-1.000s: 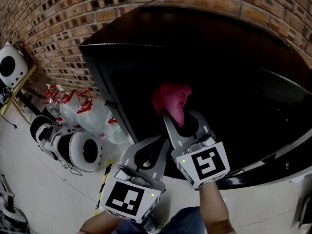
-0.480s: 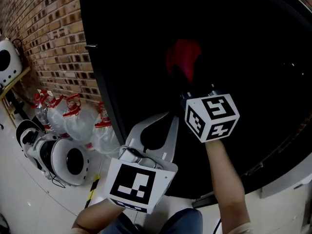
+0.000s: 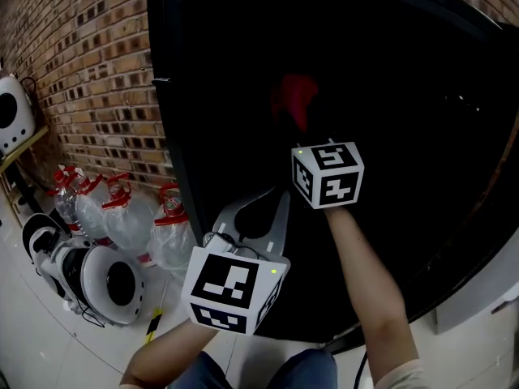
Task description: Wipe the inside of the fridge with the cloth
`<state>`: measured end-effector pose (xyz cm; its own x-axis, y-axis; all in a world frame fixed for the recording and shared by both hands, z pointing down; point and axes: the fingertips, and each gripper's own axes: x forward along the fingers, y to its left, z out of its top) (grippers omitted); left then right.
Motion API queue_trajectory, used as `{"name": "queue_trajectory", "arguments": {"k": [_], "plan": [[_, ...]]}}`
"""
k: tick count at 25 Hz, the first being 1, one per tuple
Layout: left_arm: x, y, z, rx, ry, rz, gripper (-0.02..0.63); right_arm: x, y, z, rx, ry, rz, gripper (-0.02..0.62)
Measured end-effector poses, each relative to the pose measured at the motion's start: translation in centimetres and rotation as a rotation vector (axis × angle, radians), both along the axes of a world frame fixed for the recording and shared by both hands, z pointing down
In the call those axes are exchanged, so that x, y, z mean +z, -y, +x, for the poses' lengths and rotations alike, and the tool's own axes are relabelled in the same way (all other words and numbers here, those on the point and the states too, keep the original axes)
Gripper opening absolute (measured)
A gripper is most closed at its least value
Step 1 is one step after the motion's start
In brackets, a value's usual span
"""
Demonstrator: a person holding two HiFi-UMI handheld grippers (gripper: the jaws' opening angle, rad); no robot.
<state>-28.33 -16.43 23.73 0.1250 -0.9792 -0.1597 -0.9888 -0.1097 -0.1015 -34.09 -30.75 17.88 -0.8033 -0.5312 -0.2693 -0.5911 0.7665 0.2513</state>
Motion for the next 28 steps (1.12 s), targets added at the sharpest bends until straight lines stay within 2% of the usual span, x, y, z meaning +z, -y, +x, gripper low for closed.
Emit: {"name": "queue_trajectory", "arguments": {"k": [5,11,16,23,26,28], "plan": [[-0.7,0.6,0.4,0.042,-0.024,0.02,0.012,-0.3,1.4,2.4,0.094,-0.008,0.003,0.06],[0.2,2.7,2.2,0.112,-0.022,-0.025,0.014,-0.3,4.3,7.8,0.276,0.008,-0.045,0.058],[0.3,3.1,2.9,0.159,-0.046,-0.031,0.014,-0.1,5.6,11.5,0.376,0.025,-0.063,0.06],[0.7,3.1,3.6,0.187,-0.049,-0.045,0.014,-0.1,5.9,14.7,0.456,0.011,-0.089,0.06],[0.4,2.8,3.8,0.192,-0.056,-0.032,0.012,0.2,3.8,15.6,0.475,0.002,-0.091,0.06],[0.1,2.5,3.8,0.184,-0.057,-0.018,0.012,0.2,1.4,16.1,0.482,-0.005,-0.057,0.06]]}}
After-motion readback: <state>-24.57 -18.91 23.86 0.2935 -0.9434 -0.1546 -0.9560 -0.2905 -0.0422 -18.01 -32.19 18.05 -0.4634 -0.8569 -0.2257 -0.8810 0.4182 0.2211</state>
